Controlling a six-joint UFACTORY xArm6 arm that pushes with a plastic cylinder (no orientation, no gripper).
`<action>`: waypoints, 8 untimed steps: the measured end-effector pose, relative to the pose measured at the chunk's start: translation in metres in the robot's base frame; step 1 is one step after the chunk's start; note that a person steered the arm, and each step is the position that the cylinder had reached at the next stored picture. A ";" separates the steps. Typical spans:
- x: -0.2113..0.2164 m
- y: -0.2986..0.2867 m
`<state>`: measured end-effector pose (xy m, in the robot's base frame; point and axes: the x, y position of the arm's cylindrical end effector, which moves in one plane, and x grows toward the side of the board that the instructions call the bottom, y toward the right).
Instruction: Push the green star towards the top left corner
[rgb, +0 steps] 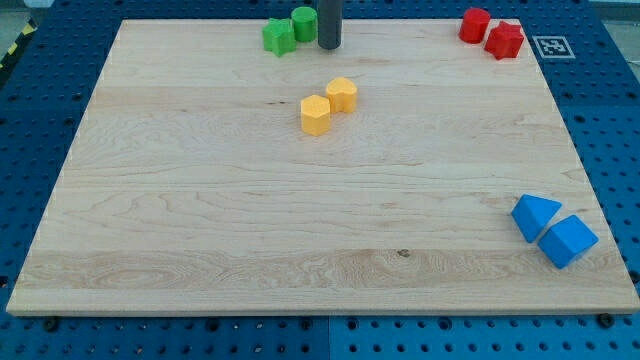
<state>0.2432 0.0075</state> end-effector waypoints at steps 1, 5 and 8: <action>0.000 -0.029; -0.001 -0.105; -0.004 -0.178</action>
<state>0.2388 -0.1709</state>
